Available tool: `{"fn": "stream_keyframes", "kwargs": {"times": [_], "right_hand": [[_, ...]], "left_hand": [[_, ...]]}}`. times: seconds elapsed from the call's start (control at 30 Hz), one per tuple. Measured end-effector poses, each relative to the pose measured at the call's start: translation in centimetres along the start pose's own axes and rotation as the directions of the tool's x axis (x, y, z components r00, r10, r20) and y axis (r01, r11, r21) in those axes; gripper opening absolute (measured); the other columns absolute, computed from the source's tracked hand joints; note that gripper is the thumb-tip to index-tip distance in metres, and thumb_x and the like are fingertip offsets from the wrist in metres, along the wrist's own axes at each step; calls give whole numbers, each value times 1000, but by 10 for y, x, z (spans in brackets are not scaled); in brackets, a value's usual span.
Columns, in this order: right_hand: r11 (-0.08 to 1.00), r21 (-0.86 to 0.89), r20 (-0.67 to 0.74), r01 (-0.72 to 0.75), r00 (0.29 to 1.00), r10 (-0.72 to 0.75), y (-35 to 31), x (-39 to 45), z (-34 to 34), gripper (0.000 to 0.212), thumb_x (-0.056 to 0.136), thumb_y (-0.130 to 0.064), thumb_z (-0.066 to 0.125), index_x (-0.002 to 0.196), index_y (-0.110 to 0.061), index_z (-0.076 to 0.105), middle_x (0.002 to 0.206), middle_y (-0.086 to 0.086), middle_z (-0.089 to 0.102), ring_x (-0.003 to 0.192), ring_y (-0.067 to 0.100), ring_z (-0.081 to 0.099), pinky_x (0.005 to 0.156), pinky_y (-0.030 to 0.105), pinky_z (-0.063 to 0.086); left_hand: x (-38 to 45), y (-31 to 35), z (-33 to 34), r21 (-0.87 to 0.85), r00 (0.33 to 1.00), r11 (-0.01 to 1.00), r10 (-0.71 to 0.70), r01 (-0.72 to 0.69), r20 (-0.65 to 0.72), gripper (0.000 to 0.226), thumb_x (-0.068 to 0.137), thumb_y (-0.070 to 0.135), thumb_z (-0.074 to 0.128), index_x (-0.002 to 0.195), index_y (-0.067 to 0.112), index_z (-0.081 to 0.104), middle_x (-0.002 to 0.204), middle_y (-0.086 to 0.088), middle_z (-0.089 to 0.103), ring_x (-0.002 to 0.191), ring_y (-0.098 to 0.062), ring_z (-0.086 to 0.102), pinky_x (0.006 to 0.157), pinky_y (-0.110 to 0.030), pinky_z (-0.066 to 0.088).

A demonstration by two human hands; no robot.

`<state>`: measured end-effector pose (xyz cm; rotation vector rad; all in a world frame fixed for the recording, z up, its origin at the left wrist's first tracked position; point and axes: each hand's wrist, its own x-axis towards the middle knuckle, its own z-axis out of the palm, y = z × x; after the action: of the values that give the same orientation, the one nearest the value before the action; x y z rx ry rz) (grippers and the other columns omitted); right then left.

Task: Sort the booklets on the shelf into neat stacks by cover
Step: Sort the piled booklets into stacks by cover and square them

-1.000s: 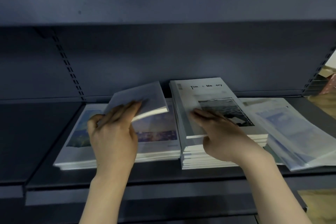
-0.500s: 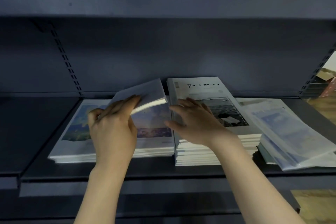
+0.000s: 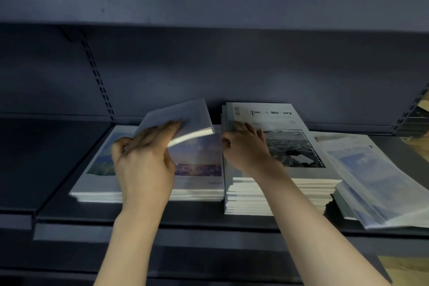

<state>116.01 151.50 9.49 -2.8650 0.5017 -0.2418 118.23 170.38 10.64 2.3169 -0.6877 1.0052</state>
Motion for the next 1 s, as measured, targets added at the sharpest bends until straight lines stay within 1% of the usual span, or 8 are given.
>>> {"fn": "stream_keyframes", "kwargs": {"times": [0.1,0.2,0.4,0.57,0.67,0.77,0.9,1.0], "right_hand": [[1000,13,-7,-7,1000,8,-1,1,1,31,92,-24,39,113,-25,61,138,2,38,132,26,26,110,52,17],[1000,14,-2,0,1000,0,-2,1,0,30,91,-23,40,112,-22,62,137,2,39,132,26,27,110,51,18],[1000,27,-3,15,1000,-15,-5,1,1,30,91,-21,40,111,-21,62,137,1,39,134,24,26,111,50,18],[1000,25,-8,12,1000,-12,-2,1,2,34,91,-22,41,120,-26,57,142,-1,36,135,22,25,111,51,17],[982,168,-143,86,988,-62,-4,0,2,42,94,-28,44,136,-27,43,144,-1,39,138,20,25,113,48,17],[952,224,-302,210,943,-137,-19,-2,-5,44,94,-29,47,137,-22,42,142,0,43,138,18,25,114,43,16],[944,189,-286,270,935,-210,-37,-1,-9,48,94,-29,50,140,-20,39,143,1,41,137,20,28,113,44,22],[945,195,-230,262,949,-216,-45,0,-3,48,94,-28,49,140,-20,38,144,1,40,138,19,26,112,44,20]], "left_hand": [[1,-2,-1,-4,1000,1000,-3,3,-8,59,65,-15,50,111,18,67,98,-3,72,78,-21,67,74,-32,26],[2,-5,-2,8,1000,1000,-3,3,-14,58,66,-13,48,110,19,68,97,-2,72,77,-20,67,73,-31,26],[2,-12,-3,21,1000,1000,-4,4,5,61,63,-18,57,110,19,68,93,-3,73,74,-21,67,73,-29,25],[3,-21,-2,28,1000,999,27,-27,-12,55,69,-6,42,110,20,67,95,-1,72,81,-20,68,75,-31,26],[4,-29,-2,27,999,998,51,-50,-17,54,71,0,36,111,21,67,99,0,72,85,-19,68,76,-32,27],[4,-37,-1,21,997,996,82,-81,-11,54,68,-3,42,110,19,68,102,-1,71,91,-19,68,77,-33,28],[4,-61,-4,43,993,992,115,-116,33,56,64,-10,50,110,19,68,104,-1,71,93,-20,67,74,-32,26],[5,-86,-9,92,987,984,143,-150,70,53,65,-3,44,105,20,70,104,1,71,91,-19,67,73,-28,22]]}}
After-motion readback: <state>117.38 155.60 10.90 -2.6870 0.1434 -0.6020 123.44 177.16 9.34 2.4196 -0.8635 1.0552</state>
